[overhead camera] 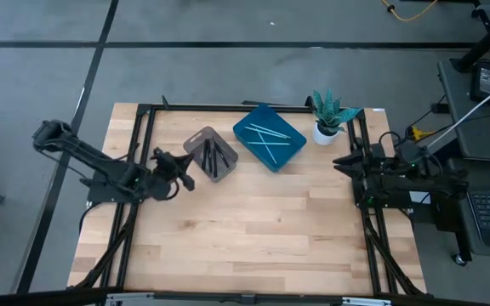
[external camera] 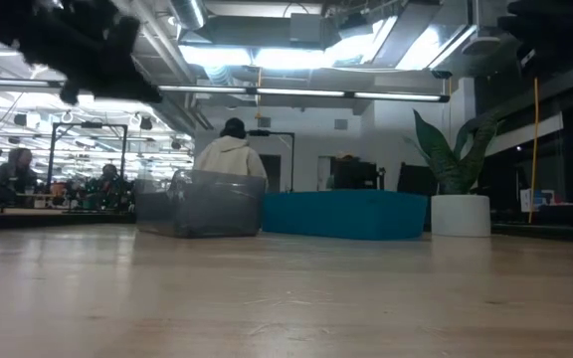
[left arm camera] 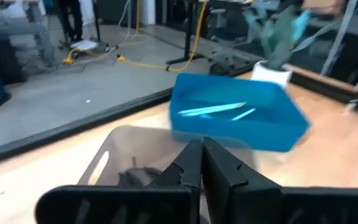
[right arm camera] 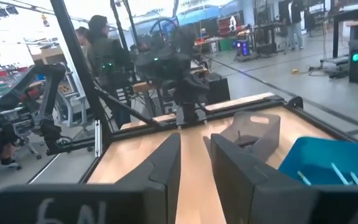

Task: Sort pens & pencils
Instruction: Return to Home Position

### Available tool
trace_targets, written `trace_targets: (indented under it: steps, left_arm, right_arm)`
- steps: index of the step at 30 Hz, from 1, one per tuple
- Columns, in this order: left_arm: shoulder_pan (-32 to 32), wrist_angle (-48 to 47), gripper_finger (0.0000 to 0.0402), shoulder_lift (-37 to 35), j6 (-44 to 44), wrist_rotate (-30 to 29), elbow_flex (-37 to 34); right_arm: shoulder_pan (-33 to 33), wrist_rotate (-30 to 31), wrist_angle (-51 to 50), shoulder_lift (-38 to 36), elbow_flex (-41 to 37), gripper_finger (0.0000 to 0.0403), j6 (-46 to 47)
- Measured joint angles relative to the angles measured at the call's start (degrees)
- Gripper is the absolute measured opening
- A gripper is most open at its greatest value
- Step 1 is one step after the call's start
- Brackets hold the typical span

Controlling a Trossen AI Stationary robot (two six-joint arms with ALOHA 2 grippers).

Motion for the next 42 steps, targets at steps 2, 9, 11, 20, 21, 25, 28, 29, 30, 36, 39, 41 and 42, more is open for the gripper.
trace_targets:
  steps: [2, 9, 11, 20, 21, 25, 28, 29, 30, 36, 39, 41, 42]
  left_arm:
    - [3.53, 4.70, 0.0002, 0.00, 2.11, 2.93, -3.05]
    - [13.76, 22.64, 0.0010, 0.00, 14.86, 16.85, -10.40]
    - [16.06, 23.30, 0.0014, 0.00, 16.31, 20.07, -11.17]
    - [20.15, 25.67, 0.0024, 0.00, 14.24, 21.92, -16.61]
    - [20.27, 27.25, 0.0024, 0.00, 13.83, 21.92, -17.80]
    - [20.28, 34.04, 0.0027, 0.00, 13.76, 21.91, -22.22]
    - [20.28, 37.89, 0.0027, 0.01, 13.76, 22.07, -24.95]
    - [20.28, 37.49, 0.0025, 0.01, 13.73, 22.34, -25.08]
    - [20.28, 37.34, 0.0023, 0.01, 13.80, 22.89, -25.07]
    - [20.28, 37.36, 0.0008, 0.00, 15.27, 25.81, -25.07]
    - [20.26, 37.30, 0.0002, 0.19, 15.58, 27.27, -25.07]
    - [20.10, 37.20, 0.0002, 0.91, 15.70, 27.48, -25.07]
    - [19.95, 37.27, 0.0003, 1.27, 15.34, 27.50, -25.07]
  right_arm:
    - [0.00, 0.00, -1.03, -0.26, 0.01, 0.0090, 0.44]
    - [0.00, 0.76, -4.75, -0.24, 0.01, 0.0090, 0.49]
    - [0.00, 1.83, -5.89, -0.26, 0.01, 0.0090, -0.51]
    - [0.00, 4.49, -6.16, -0.26, -3.27, 0.0090, -1.97]
    - [0.02, 4.69, -4.95, -0.26, -3.88, 0.0090, -2.38]
    - [0.01, 6.04, -0.46, -0.29, -7.85, 0.0090, -3.55]
    - [0.02, 6.67, 1.51, -0.26, -10.58, 0.0090, -3.18]
    - [0.00, 6.67, 2.76, -0.26, -11.38, 0.0090, -3.25]
    - [0.02, 6.67, 3.90, -0.26, -11.96, 0.0090, -3.49]
    - [0.00, 5.30, 4.27, -0.29, -12.12, 0.0090, -4.56]
    - [0.02, 0.78, 4.34, -0.29, -12.12, 0.0090, -5.48]
    - [0.04, -0.90, 4.30, -0.29, -12.12, 0.0090, -6.60]
    - [0.04, -0.96, 4.30, -0.29, -12.18, 0.0090, -7.14]
